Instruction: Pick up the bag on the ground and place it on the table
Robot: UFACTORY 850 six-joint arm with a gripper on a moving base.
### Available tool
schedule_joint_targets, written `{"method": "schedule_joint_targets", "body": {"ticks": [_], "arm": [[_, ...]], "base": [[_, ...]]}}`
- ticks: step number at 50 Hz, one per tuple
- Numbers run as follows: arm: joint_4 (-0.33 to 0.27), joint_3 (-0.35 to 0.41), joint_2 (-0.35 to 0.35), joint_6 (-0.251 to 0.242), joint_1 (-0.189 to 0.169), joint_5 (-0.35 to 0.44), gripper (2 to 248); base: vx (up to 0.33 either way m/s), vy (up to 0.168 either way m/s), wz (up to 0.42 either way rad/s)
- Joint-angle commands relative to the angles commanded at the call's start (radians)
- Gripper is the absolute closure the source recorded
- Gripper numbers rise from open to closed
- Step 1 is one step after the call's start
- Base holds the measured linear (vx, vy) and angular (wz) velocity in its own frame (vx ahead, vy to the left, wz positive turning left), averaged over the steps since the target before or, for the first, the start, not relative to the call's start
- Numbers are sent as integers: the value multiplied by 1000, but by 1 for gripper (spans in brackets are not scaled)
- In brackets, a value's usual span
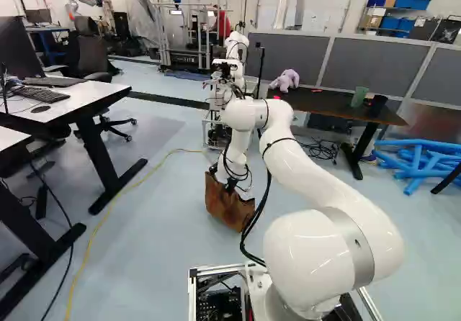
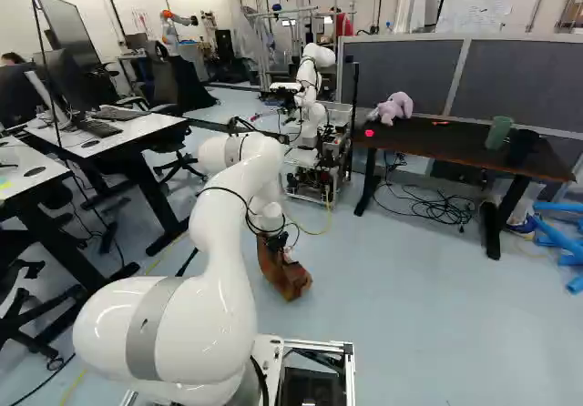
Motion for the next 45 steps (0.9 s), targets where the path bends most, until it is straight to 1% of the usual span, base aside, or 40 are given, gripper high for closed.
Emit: {"method": "schedule_joint_targets", "body": {"ticks": [23,45], "arm": [[52,101,95,0,2,-47,229],[131,179,181,0,2,-121,229]], "base": [[0,0,0],[0,0,0]]}}
